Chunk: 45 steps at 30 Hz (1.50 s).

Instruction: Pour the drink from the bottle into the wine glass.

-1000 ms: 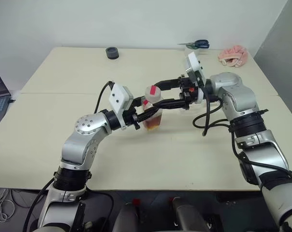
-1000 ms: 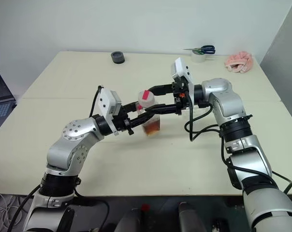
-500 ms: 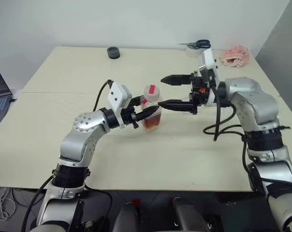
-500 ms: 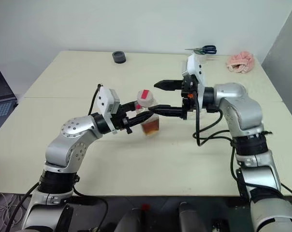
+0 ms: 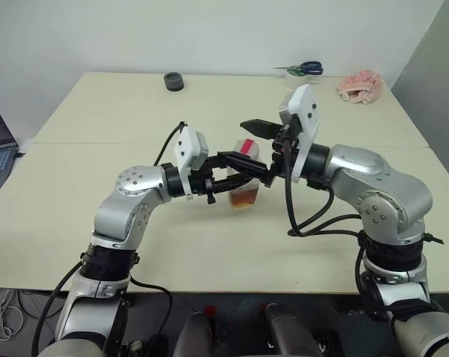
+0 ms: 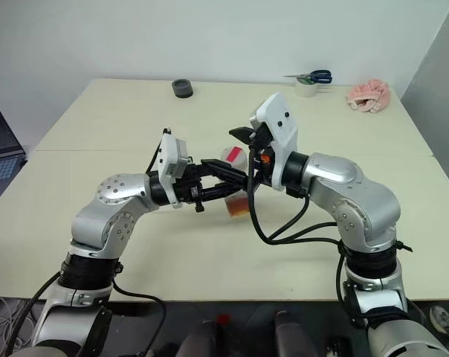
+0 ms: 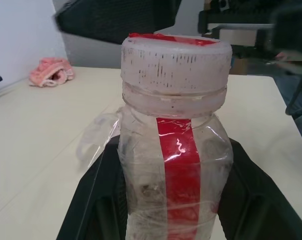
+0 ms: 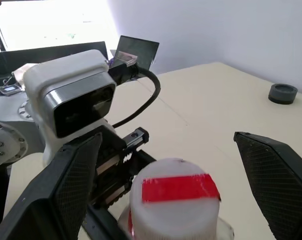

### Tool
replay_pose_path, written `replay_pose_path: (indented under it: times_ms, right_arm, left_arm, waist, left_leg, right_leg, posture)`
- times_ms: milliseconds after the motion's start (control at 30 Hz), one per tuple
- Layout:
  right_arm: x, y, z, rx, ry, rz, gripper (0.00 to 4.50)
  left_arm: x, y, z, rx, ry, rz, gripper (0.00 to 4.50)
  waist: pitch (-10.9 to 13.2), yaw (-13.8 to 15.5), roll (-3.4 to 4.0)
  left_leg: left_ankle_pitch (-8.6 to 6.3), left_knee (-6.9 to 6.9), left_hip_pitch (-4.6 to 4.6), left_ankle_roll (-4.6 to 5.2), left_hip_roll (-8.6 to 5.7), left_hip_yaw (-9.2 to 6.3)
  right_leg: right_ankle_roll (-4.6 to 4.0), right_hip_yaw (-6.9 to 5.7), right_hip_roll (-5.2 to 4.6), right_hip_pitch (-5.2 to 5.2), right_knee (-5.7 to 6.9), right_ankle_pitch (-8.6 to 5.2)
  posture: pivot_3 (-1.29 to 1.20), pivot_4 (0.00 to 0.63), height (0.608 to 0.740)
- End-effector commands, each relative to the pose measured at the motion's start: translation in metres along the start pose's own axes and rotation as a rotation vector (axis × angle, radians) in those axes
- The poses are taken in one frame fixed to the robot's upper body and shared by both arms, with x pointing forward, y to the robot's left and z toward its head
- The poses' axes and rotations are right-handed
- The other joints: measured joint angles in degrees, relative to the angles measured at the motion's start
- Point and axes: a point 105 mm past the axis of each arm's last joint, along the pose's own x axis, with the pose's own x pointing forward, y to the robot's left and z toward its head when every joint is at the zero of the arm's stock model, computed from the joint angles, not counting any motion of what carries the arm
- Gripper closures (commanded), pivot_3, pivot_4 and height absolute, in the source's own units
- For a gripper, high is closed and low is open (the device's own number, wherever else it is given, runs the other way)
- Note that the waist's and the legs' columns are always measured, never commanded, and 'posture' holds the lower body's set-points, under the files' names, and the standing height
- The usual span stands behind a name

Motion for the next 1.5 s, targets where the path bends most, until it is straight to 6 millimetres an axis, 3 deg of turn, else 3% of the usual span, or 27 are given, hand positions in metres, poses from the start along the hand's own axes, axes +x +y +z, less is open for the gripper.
replay_pose_path:
  times_ms: [33, 500, 1000, 1500]
  right_arm:
    - [0.004, 0.004, 0.007, -0.035, -0.023, -0.007, 0.00]
    - [0.004, -0.016, -0.006, -0.026, 0.007, -0.084, 0.00]
    - [-0.027, -0.033, -0.015, -0.011, 0.057, -0.102, 0.00]
    - [-0.042, -0.021, -0.017, -0.012, 0.080, 0.004, 0.00]
  left_arm:
    - [0.004, -0.005, 0.016, 0.038, -0.042, -0.036, 2.63]
    - [-0.001, -0.001, 0.013, 0.041, -0.044, 0.011, 2.63]
    - [-0.001, 0.002, 0.010, 0.034, -0.044, 0.036, 2.63]
    - [-0.001, 0.002, 0.010, 0.036, -0.038, 0.037, 2.63]
  waist:
    - [0.00, -0.03, 0.00]
    - [0.00, -0.03, 0.00]
    - [0.00, -0.03, 0.00]
    - [0.00, 0.00, 0.00]
  left_leg:
    - [0.00, 0.00, 0.00, 0.00, 0.00, 0.00]
    - [0.00, 0.00, 0.00, 0.00, 0.01, 0.00]
    - [0.00, 0.00, 0.00, 0.00, 0.01, 0.01]
    - [0.00, 0.00, 0.00, 0.00, 0.01, 0.02]
  right_leg:
    - [0.00, 0.00, 0.00, 0.00, 0.00, 0.00]
    - [0.00, 0.00, 0.01, 0.00, -0.01, 0.00]
    - [0.00, 0.01, 0.01, 0.00, -0.02, 0.00]
    - [0.01, 0.02, 0.01, 0.00, -0.03, -0.01]
  posture:
    - [0.00, 0.150, 0.740]
    - [0.00, 0.150, 0.740]
    - [0.00, 0.150, 0.740]
    - [0.00, 0.150, 0.740]
